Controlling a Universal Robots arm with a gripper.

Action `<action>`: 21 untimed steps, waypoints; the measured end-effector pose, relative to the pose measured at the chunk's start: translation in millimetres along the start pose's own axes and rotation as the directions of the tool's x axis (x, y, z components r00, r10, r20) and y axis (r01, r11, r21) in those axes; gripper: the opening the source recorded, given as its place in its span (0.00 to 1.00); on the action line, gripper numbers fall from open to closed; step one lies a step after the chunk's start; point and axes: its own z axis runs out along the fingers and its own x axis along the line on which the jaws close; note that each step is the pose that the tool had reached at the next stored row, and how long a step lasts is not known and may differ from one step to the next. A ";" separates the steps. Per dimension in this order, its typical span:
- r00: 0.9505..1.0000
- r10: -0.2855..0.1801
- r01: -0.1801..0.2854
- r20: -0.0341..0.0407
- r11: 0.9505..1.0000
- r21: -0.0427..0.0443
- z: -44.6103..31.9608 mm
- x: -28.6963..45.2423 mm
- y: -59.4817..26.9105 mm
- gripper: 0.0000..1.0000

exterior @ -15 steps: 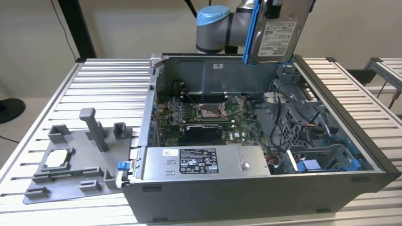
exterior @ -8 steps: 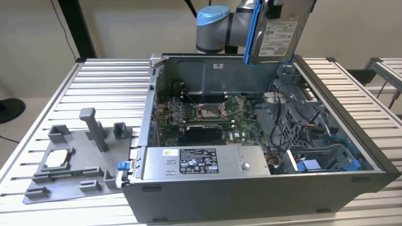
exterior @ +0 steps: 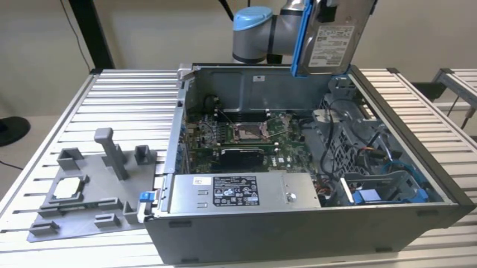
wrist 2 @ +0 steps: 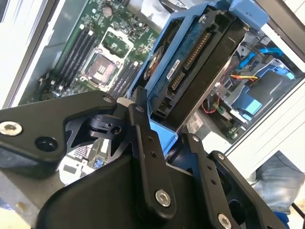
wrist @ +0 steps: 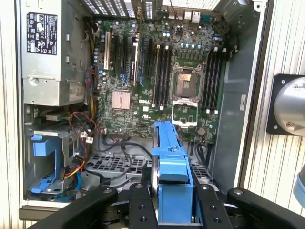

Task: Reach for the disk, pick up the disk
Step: 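Pick up the disk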

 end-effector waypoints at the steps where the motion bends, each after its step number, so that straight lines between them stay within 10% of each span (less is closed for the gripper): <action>1: 1.000 0.000 0.000 0.000 1.000 0.000 0.0 0.1 -0.5 0.00; 21: 1.000 0.000 0.000 0.000 1.000 -0.002 0.3 20.5 -6.2 0.00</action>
